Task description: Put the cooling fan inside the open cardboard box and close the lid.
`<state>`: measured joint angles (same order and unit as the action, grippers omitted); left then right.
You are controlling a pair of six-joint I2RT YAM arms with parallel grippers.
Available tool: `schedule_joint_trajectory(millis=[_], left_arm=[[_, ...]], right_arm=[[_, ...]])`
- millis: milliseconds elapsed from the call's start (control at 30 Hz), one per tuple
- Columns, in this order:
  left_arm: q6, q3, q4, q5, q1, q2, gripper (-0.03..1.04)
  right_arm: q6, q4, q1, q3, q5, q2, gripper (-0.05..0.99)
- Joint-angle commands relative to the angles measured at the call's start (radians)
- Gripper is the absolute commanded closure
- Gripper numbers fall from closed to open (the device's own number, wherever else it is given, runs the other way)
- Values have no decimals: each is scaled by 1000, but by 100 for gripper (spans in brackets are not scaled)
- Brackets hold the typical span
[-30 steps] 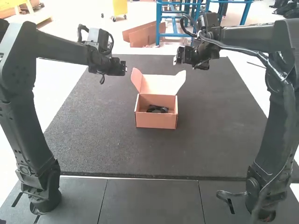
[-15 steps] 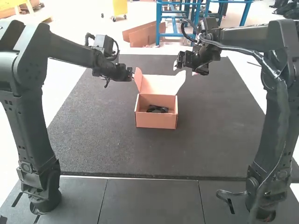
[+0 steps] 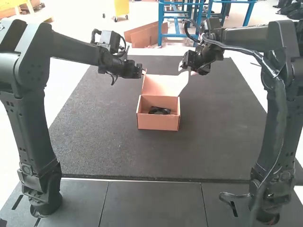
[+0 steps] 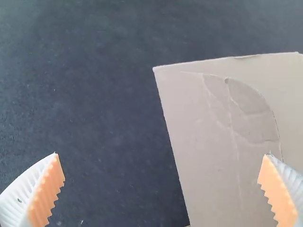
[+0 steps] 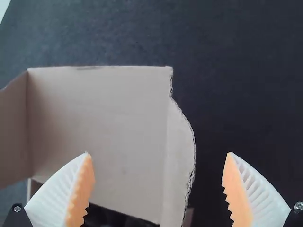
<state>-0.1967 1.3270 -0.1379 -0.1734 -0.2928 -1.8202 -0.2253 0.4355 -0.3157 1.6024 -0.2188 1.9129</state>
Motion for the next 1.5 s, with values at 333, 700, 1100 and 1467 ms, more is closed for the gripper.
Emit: schedule_joint_trajectory(millis=[333, 700, 1100, 1467], left_arm=[[-6, 29, -14, -18, -3, 1, 4], [-3, 29, -12, -18, -5, -1, 4], [0, 29, -20, -17, -6, -1, 4], [-3, 29, -25, -17, -6, 1, 4]], right_arm=[[-8, 12, 6, 30, -27, 40, 49], [-8, 11, 6, 36, -25, 43, 64], [0, 12, 9, 44, -19, 37, 74], [12, 16, -2, 44, -4, 35, 95]])
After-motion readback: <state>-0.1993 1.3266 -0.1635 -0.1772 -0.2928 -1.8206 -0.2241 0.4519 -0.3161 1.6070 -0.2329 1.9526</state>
